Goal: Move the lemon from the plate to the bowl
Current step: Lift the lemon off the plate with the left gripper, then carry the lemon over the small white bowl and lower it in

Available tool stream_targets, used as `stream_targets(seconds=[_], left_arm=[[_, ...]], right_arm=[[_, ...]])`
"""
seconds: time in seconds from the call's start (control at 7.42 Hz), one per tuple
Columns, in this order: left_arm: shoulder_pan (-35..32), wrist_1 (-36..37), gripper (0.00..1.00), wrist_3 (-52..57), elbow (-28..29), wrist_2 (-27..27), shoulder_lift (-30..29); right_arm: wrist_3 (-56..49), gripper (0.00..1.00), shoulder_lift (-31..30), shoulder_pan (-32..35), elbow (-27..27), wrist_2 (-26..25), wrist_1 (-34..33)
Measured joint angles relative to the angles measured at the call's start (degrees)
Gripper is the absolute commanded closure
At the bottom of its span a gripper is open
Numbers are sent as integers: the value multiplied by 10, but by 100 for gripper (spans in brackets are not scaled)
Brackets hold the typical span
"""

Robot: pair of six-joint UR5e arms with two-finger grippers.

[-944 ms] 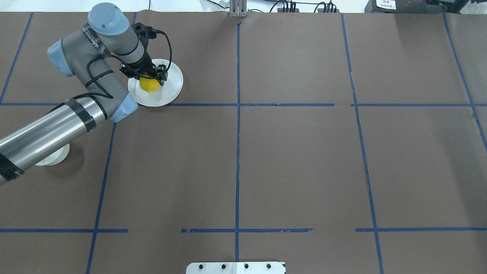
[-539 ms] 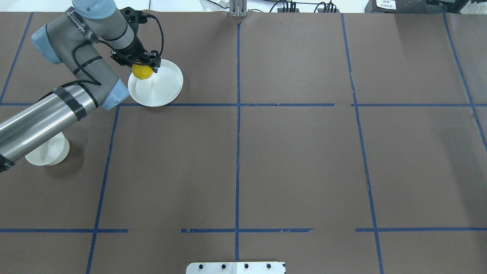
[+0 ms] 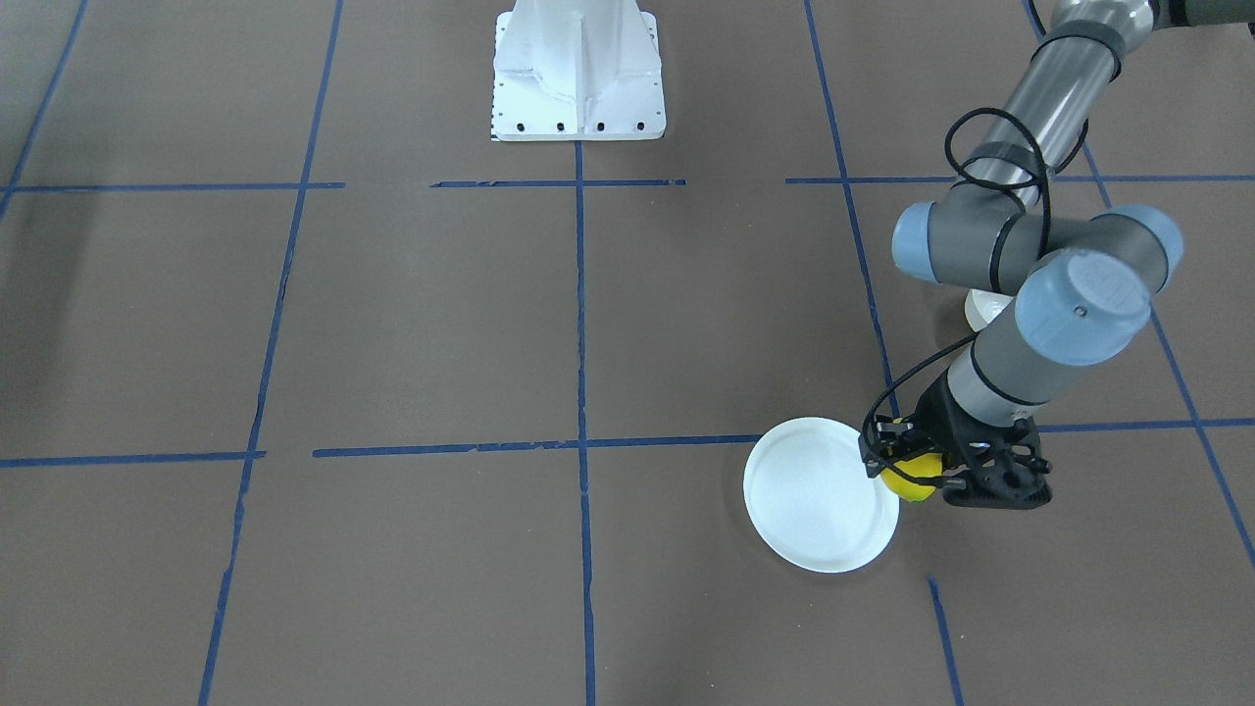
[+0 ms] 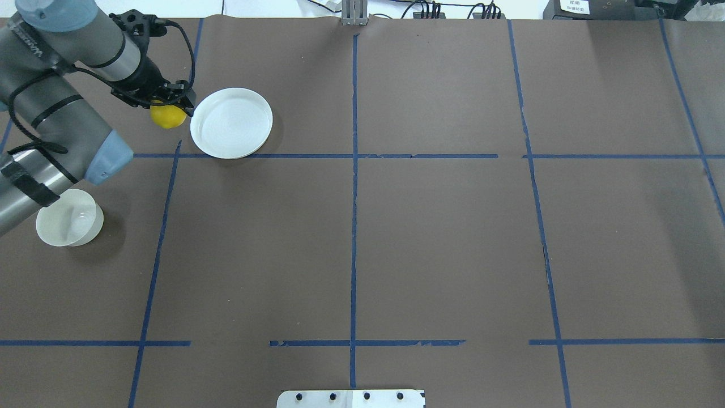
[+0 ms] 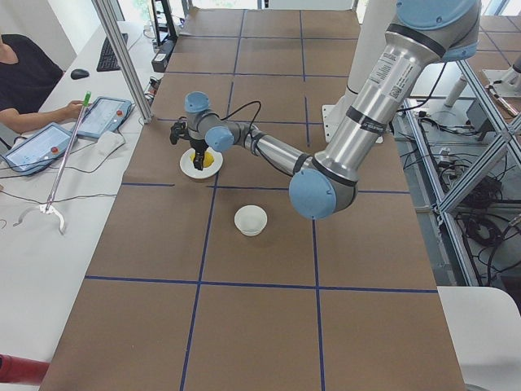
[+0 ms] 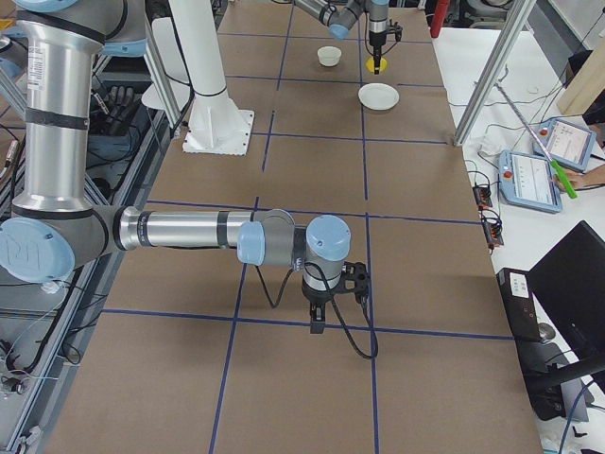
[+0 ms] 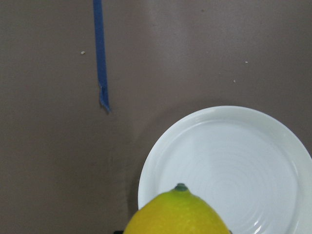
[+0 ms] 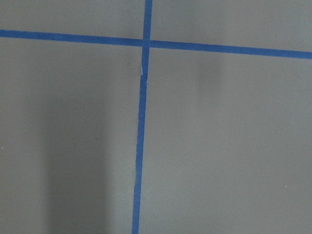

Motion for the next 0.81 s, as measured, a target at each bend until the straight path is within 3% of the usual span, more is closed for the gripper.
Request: stream_targets(seconds=[0.4,0.81], left_arm=[[-1,24,100,1,-168,6,178],[3,-103,100,-15,-191,29,327]], right_arm=[[0,0,0,0,0,0,0],[0,0,0,0,0,0,0]])
